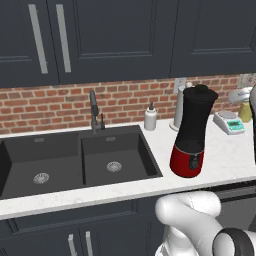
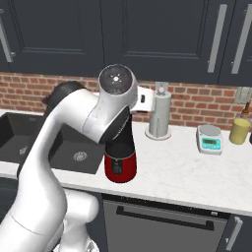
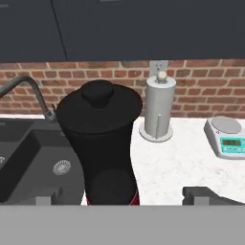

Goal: Close the lid blender by securely placing the lid on top.

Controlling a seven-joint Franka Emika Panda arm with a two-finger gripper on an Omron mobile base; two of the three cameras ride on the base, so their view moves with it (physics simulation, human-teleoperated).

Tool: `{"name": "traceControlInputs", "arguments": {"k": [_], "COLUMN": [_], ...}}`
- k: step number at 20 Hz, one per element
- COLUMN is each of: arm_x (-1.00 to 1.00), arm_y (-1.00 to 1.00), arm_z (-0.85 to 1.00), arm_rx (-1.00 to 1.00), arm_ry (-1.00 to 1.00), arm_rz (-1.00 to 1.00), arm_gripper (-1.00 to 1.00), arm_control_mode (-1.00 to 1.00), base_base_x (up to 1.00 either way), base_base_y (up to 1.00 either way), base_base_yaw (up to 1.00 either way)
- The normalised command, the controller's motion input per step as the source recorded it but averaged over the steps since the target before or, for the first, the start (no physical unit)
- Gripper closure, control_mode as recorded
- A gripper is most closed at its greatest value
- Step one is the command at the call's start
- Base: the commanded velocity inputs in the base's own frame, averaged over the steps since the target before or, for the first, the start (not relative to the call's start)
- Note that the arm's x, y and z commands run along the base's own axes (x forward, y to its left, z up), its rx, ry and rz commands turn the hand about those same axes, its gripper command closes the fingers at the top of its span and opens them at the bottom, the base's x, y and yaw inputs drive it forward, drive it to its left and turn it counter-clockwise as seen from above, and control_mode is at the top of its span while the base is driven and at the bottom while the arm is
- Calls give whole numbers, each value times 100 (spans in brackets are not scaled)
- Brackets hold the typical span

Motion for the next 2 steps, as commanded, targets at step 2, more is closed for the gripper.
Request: {"name": "traceControlInputs", "arguments": {"k": [2], "arm_x": [-8], "arm_y": [-32], "arm_z": [0], "arm_rx": [4], "arm_ry": [0], "arm_rz": [0], "arm_gripper": [-100], "arm_control_mode": [-100], "base_base_x": [0], "base_base_y": [0], "base_base_yaw": [0]}}
